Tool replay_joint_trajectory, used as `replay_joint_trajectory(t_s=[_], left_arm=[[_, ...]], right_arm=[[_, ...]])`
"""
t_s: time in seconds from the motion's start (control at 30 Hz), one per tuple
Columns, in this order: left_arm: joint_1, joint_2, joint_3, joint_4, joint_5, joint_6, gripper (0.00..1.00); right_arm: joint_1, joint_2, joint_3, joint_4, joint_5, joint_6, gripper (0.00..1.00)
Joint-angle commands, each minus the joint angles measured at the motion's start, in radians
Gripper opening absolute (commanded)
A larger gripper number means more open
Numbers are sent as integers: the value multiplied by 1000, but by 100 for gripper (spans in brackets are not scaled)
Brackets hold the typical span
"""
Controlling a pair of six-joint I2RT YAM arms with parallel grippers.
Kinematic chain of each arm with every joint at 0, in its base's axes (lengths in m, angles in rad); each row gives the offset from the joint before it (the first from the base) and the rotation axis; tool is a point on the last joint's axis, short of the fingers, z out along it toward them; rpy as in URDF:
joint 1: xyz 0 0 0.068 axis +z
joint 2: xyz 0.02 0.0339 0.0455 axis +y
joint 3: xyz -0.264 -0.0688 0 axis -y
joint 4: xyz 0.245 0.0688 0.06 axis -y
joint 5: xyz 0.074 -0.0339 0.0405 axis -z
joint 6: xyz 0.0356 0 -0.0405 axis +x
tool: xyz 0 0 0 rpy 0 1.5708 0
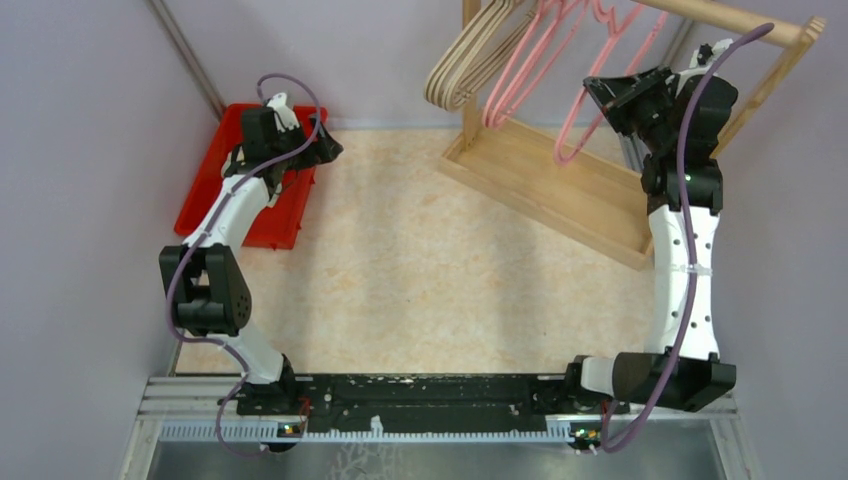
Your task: Organize the hangers
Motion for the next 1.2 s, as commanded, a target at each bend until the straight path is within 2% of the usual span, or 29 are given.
replay_joint_trajectory(t_s=[0.0, 0.17, 0.43, 0.47, 0.5, 0.57, 0.6, 0.63, 0.83, 1.0, 1.17], left_arm=[[-3, 14, 47, 4, -12, 23, 100], [-3, 23, 43, 7, -11, 34, 100], [-1, 47, 42, -4, -12, 57, 100], [-2, 51, 46, -9, -13, 64, 100], [-1, 56, 53, -15, -15, 72, 100], [-2, 69, 70, -33, -18, 86, 100], [-2, 75, 76, -38, -19, 90, 100], [-2, 78, 80, -40, -19, 93, 100], [-3, 88, 83, -36, -1, 95, 100], [-13, 89, 44, -23, 26, 91, 100], [-66, 91, 8, -21, 3, 112, 100]], right_arm=[[-32, 46, -9, 212, -63, 58, 0], [-67, 85, -61, 289, -78, 97, 0], [-68, 135, -103, 300, -112, 68, 0], [-67, 136, -106, 295, -116, 57, 8], [-69, 134, -111, 289, -117, 44, 20], [-69, 126, -119, 271, -110, 16, 63], [-69, 121, -123, 267, -107, 0, 75], [-69, 113, -127, 261, -104, -12, 81], [-68, 41, -143, 202, -76, -104, 93], [-67, -59, -197, 85, -40, -231, 95], [-39, -204, -328, -74, 38, -402, 96]])
